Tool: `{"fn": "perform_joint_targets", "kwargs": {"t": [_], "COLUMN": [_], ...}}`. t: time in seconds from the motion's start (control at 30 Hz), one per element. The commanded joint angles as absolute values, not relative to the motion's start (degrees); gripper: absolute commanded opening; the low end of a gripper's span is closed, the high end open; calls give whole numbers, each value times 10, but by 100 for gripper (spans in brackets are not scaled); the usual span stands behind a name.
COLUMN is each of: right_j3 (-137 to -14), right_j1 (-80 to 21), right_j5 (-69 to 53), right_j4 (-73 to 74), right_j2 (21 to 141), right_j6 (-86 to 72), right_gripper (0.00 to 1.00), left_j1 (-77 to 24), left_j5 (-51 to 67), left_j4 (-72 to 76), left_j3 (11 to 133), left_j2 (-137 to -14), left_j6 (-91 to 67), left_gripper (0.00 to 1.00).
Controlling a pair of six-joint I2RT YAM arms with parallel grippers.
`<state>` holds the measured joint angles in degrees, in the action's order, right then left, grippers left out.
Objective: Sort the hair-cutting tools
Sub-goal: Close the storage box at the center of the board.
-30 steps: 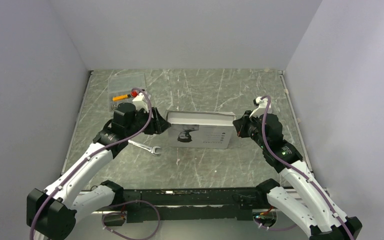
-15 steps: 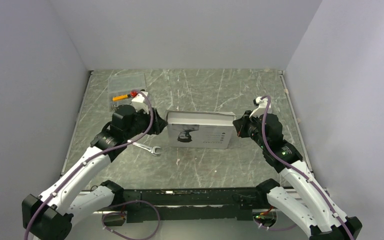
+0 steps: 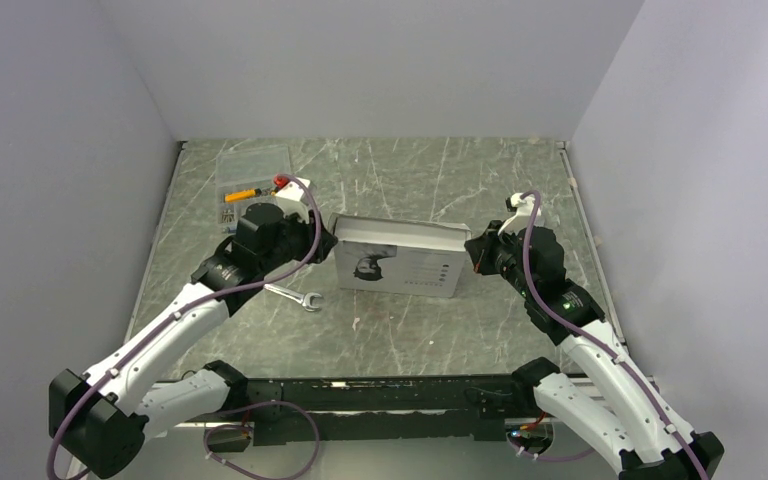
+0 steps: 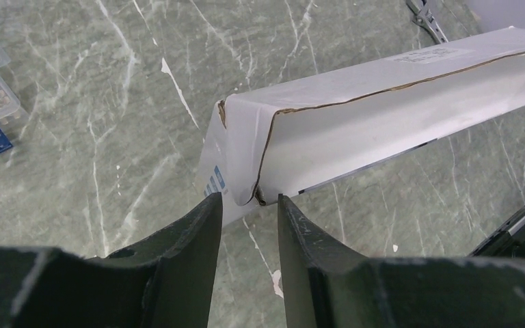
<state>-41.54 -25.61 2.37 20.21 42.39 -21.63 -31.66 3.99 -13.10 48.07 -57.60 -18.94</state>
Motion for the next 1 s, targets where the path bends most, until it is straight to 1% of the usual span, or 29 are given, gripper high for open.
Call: {"fn": "perform_joint_targets", "kwargs": {"t": [0.0, 0.1, 0.2, 0.3, 0.5, 0.63, 0.77, 0.87, 0.97], "right_j3": [-417, -415, -415, -416, -415, -417, -410, -410, -412], "right_j1": [-260, -260, -260, -260, -260, -260, -260, -260, -259], "right_j5": [3, 3, 3, 3, 4, 3, 3, 3, 3], "right_j4": [239, 238, 239, 240, 239, 240, 234, 236, 238], "right_j2": [431, 430, 429, 428, 429, 431, 428, 428, 426], "right_j6": [-219, -219, -218, -217, -216, -217, -219, -217, -215], "right_gripper": [0, 0, 0, 0, 0, 0, 0, 0, 0], "left_j1": [-318, -318, -319, -319, -319, -319, -319, -319, -318], "left_j5": [7, 2, 1, 1, 1, 2, -31, -23, -13], "left_j4": [-104, -100, -100, -96, -90, -85, -70, -46, -56], "left_j3": [508, 510, 514, 515, 517, 514, 511, 509, 519], "left_j2": [-578, -578, -575, -570, -572, -587, -601, -608, -617], "left_j6": [-177, -179, -180, -181, -183, -180, -184, -188, -187], "left_gripper": [40, 41, 48, 52, 53, 48, 40, 35, 28]}}
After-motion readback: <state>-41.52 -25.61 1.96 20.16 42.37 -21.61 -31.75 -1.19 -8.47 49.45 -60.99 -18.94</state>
